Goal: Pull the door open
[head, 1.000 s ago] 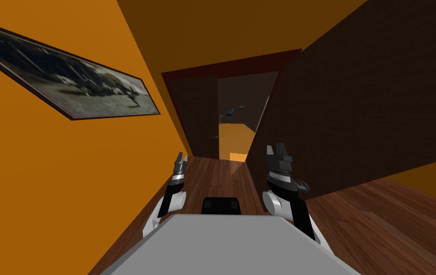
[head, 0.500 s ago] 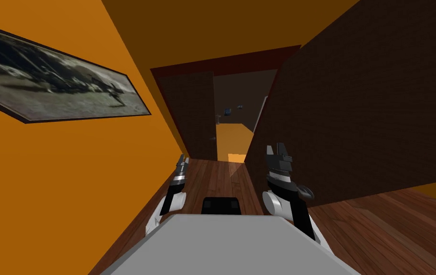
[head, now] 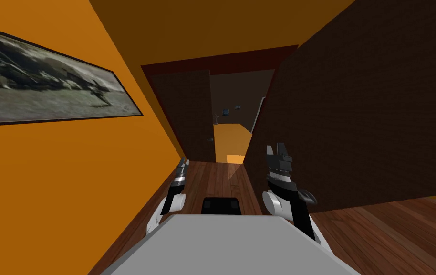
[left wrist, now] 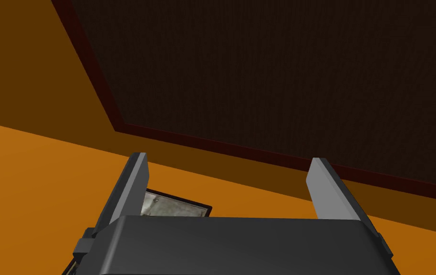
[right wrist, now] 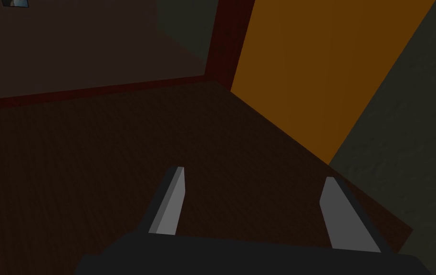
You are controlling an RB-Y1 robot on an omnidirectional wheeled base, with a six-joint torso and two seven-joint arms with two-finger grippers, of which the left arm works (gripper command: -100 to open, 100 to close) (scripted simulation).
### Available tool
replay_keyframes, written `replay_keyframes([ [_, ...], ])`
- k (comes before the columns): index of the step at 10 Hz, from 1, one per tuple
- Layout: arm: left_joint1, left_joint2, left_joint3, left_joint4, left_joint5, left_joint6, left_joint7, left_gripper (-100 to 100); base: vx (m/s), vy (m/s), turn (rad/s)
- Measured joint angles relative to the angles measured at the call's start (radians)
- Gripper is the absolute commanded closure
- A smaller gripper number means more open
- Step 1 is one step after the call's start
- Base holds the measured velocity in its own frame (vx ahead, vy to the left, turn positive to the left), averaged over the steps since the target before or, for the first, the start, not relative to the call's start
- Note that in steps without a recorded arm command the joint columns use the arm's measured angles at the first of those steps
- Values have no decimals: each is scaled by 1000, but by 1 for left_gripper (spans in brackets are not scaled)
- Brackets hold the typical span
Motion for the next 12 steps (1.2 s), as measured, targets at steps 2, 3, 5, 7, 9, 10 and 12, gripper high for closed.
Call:
replay_keyframes([
  [2, -13, 6, -3, 49, 2, -15, 8, -100, 97, -30, -71],
  [3, -17, 12, -3, 71, 3, -22, 13, -100, 113, -38, -63],
  [5, -29, 27, -1, 119, 9, -35, 28, -100, 111, -22, -67],
  [7, -44, 37, -1, 169, 13, -49, 39, -100, 99, -11, -66],
  [9, -57, 47, -1, 217, 16, -63, 50, -100, 107, -26, -69],
  [10, -65, 55, -1, 250, 19, -76, 56, -100, 104, -26, -70],
  [12, -80, 66, 0, 301, 23, -92, 69, -100, 96, -26, -69],
])
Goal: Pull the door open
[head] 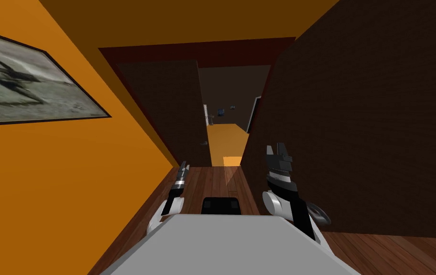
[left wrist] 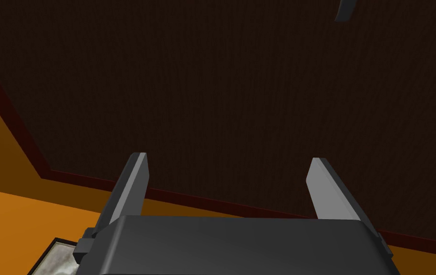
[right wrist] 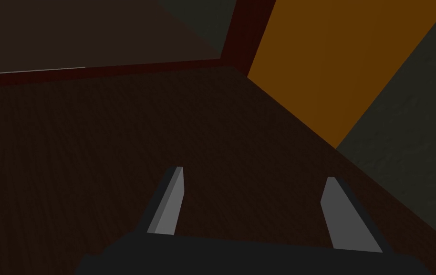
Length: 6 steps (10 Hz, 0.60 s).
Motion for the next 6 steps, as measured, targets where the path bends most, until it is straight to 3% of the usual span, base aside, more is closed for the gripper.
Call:
replay_keyframes([
  [6, -37, 30, 0, 140, 11, -39, 33, -100, 113, -16, -63],
])
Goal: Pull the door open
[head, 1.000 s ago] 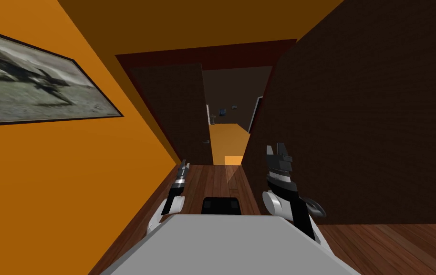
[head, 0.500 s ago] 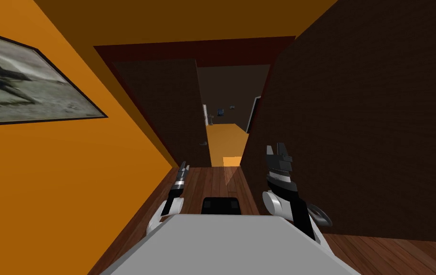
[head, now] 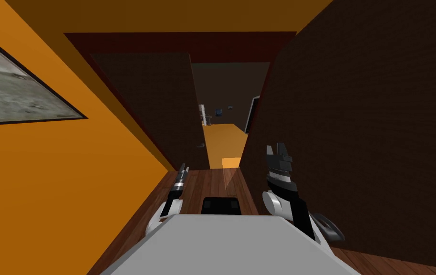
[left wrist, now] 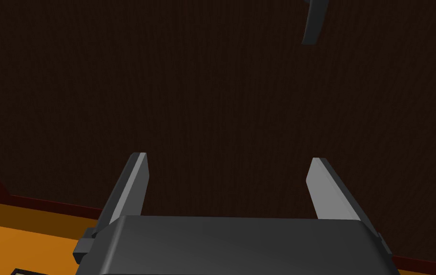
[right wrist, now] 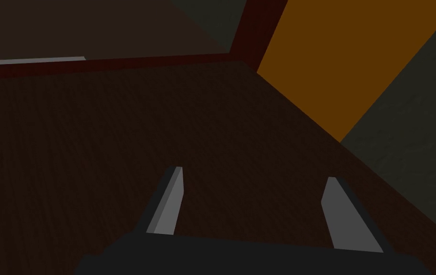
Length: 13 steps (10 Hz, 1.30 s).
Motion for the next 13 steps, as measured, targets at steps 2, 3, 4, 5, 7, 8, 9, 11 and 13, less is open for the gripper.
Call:
replay_keyframes([
  [2, -15, 10, 0, 51, 4, -16, 11, -100, 92, -6, -61],
  [3, -18, 16, 1, 68, 6, -21, 17, -100, 105, -12, -66],
  [4, -23, 21, 1, 91, 8, -28, 23, -100, 117, -15, -55],
  [5, -29, 24, 1, 113, 9, -35, 27, -100, 118, -1, -61],
  [7, -36, 35, 1, 148, 13, -44, 39, -100, 93, -14, -57],
  [8, -41, 39, 1, 172, 15, -53, 44, -100, 111, -16, -59],
  [9, -51, 42, 1, 198, 16, -62, 48, -100, 112, -3, -65],
  [11, -66, 51, 1, 253, 20, -78, 58, -100, 133, 10, -78],
  [13, -76, 61, 1, 288, 24, -87, 69, -100, 114, 0, -43],
])
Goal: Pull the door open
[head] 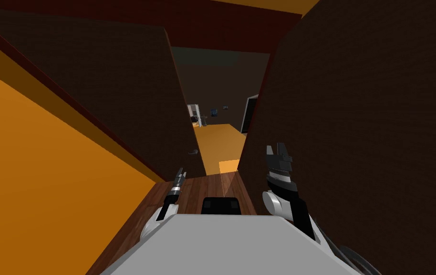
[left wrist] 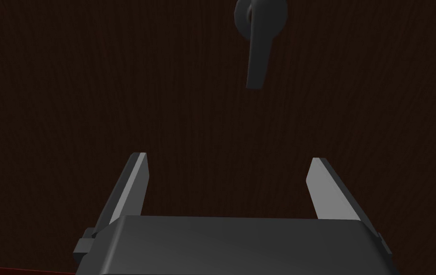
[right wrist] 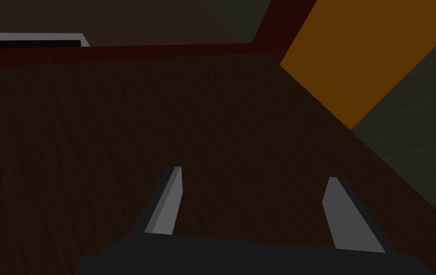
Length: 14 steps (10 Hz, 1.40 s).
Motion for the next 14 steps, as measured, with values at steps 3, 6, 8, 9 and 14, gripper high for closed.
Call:
replay_keyframes([
  [3, -9, 14, 0, 49, 5, -17, 16, -100, 99, 5, -50],
  [6, -29, 25, 0, 117, 9, -37, 29, -100, 119, 15, -57],
  [8, -34, 31, 1, 143, 13, -43, 37, -100, 110, 4, -42],
  [9, -41, 35, 1, 165, 14, -50, 41, -100, 102, 6, -49],
  [14, -56, 38, 12, 196, 21, -52, 42, -100, 143, 39, -58],
])
